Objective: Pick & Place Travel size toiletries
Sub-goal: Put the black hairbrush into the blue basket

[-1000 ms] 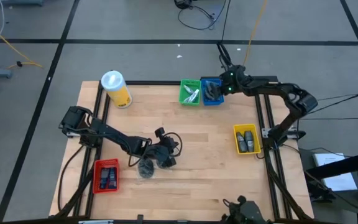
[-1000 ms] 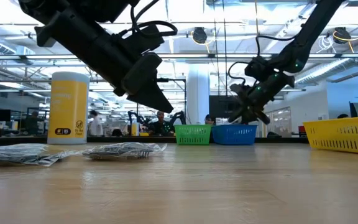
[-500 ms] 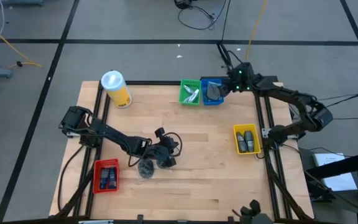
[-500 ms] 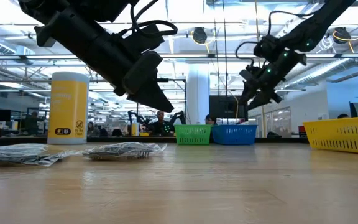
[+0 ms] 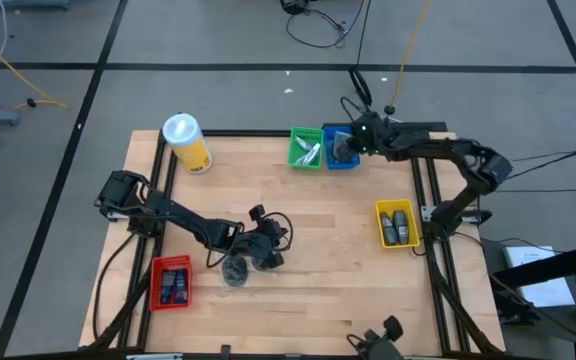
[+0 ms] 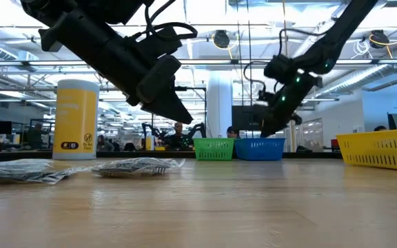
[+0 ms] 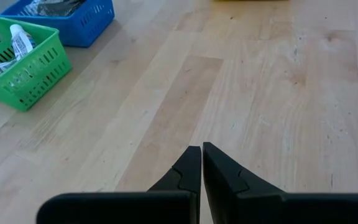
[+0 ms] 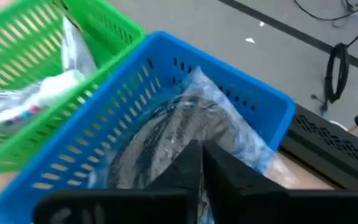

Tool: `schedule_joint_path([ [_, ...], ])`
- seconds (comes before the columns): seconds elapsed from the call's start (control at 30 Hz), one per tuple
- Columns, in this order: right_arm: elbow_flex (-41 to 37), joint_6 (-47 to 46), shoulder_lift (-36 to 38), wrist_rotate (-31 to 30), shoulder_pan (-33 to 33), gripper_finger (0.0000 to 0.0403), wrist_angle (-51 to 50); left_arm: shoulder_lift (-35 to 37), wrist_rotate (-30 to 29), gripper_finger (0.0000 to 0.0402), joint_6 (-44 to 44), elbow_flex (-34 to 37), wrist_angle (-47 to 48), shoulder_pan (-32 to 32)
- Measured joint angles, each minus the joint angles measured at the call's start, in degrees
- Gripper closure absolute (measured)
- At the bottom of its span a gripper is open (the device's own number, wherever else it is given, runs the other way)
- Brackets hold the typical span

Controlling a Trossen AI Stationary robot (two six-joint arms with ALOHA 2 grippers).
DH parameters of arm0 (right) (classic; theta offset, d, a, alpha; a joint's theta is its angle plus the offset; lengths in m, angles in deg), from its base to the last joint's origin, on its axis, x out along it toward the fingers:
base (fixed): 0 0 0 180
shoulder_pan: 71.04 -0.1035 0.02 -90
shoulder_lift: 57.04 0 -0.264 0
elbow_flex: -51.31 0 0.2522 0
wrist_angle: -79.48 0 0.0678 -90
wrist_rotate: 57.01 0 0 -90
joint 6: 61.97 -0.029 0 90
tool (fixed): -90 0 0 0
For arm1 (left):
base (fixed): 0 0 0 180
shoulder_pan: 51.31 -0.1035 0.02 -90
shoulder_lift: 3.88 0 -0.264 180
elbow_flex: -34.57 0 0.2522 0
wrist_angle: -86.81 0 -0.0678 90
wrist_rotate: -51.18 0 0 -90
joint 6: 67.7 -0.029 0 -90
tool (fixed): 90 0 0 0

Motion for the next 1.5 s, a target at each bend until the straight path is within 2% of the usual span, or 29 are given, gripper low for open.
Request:
schedule_joint_path([
  [0.17, 0.0, 1.1, -4.2, 0.1, 0.0, 0.0389, 1.8, 0.0, 0.0, 0.0382, -0.1, 0.0, 0.0, 0.0],
  [0.33, 0.0, 4.7, -4.7, 0.0, -0.5, 0.0386, 1.7, 0.0, 0.0, 0.0382, 0.1, 0.0, 0.1, 0.0],
  [0.57, 0.0, 7.1, 3.6, -0.2, -3.9, 0.0385, 1.5, 0.0, 0.0, 0.0382, -0.1, 0.0, 0.1, 0.0],
  [0.73, -0.2, 7.6, 10.8, -0.4, -9.0, 0.0385, 0.9, 0.0, -0.1, 0.0382, -0.5, 0.0, 0.4, 0.4],
  [0.83, -2.3, 7.6, 14.5, -0.3, -14.7, 0.039, 1.1, 0.4, -0.2, 0.0382, -2.3, 0.0, 1.2, 1.5],
  [1.0, -9.1, 7.0, 17.7, -0.4, -28.2, 0.0401, 4.2, 3.3, -0.3, 0.0382, -2.9, 0.0, 5.0, 4.1],
  [1.3, -21.2, 5.9, 12.1, -8.4, -55.5, 0.0401, 23.5, 5.5, 0.2, 0.0382, -9.5, -0.1, 10.6, 12.0],
  [1.4, -21.5, 7.5, 7.8, -9.1, -61.4, 0.0401, 29.5, 5.5, -1.2, 0.0382, -2.4, -0.1, 16.1, 13.7],
  [1.5, -21.0, 10.4, 2.2, -9.0, -64.9, 0.0398, 37.0, 5.5, -0.2, 0.0382, 10.8, -0.1, 25.2, 13.1],
])
